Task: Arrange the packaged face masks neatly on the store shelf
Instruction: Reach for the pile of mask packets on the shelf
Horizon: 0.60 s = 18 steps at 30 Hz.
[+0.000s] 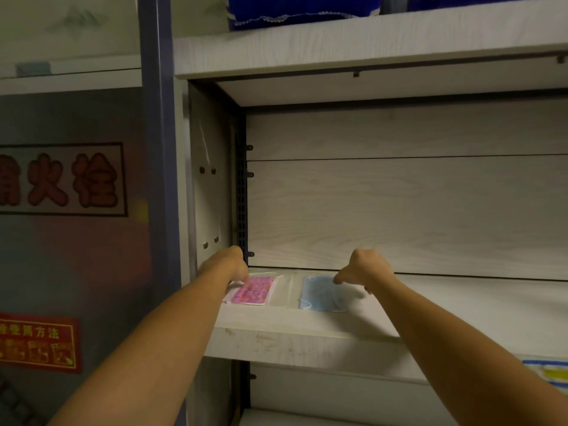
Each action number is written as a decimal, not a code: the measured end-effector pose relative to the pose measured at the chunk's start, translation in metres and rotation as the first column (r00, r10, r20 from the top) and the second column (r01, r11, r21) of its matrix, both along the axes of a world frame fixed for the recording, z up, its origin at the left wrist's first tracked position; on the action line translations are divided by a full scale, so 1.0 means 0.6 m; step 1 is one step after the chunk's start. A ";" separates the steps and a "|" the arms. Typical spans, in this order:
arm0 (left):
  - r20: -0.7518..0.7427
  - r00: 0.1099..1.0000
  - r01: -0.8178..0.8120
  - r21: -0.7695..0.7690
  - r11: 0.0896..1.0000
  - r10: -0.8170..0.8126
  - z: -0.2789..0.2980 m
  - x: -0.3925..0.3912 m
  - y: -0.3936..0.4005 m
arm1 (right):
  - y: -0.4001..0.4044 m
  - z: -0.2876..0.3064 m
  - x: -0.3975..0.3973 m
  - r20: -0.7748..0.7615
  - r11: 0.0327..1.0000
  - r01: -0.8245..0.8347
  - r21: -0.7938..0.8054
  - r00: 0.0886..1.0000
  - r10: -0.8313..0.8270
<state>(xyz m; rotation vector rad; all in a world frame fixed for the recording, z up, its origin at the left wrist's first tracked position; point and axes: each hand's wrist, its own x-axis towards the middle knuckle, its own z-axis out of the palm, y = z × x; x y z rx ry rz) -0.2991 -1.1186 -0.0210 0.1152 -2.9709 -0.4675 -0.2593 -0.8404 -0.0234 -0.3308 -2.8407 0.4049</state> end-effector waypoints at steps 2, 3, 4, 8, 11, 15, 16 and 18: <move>-0.049 0.998 0.030 0.013 0.999 -0.029 0.004 0.001 0.003 | 0.009 0.007 0.011 -0.024 0.996 -0.003 0.094 1.000 0.005; -0.081 0.995 0.051 0.008 0.999 -0.050 0.005 0.000 0.005 | 0.015 0.009 0.018 -0.023 0.991 -0.012 0.131 1.000 0.015; -0.111 0.991 0.069 -0.009 0.998 -0.069 0.007 0.002 0.009 | 0.022 0.012 0.027 -0.019 0.987 -0.021 0.160 1.000 0.025; -0.187 0.967 0.160 -0.076 0.984 -0.172 0.008 -0.001 0.034 | 0.062 0.013 0.062 -0.075 0.965 -0.055 0.258 0.994 0.076; -0.219 0.938 0.232 -0.176 0.957 -0.268 0.011 0.008 0.060 | 0.086 0.015 0.095 -0.119 0.952 -0.024 0.306 0.991 0.063; -0.273 0.888 0.303 -0.260 0.917 -0.371 0.013 0.030 0.098 | 0.115 0.018 0.142 -0.116 0.954 0.009 0.299 0.993 0.027; -0.275 0.877 0.324 -0.265 0.908 -0.394 0.012 0.037 0.108 | 0.123 0.018 0.155 -0.108 0.952 0.013 0.307 0.994 0.022; -0.258 0.863 0.362 -0.283 0.888 -0.434 0.010 0.053 0.129 | 0.142 0.016 0.181 -0.087 0.950 0.022 0.312 0.996 0.005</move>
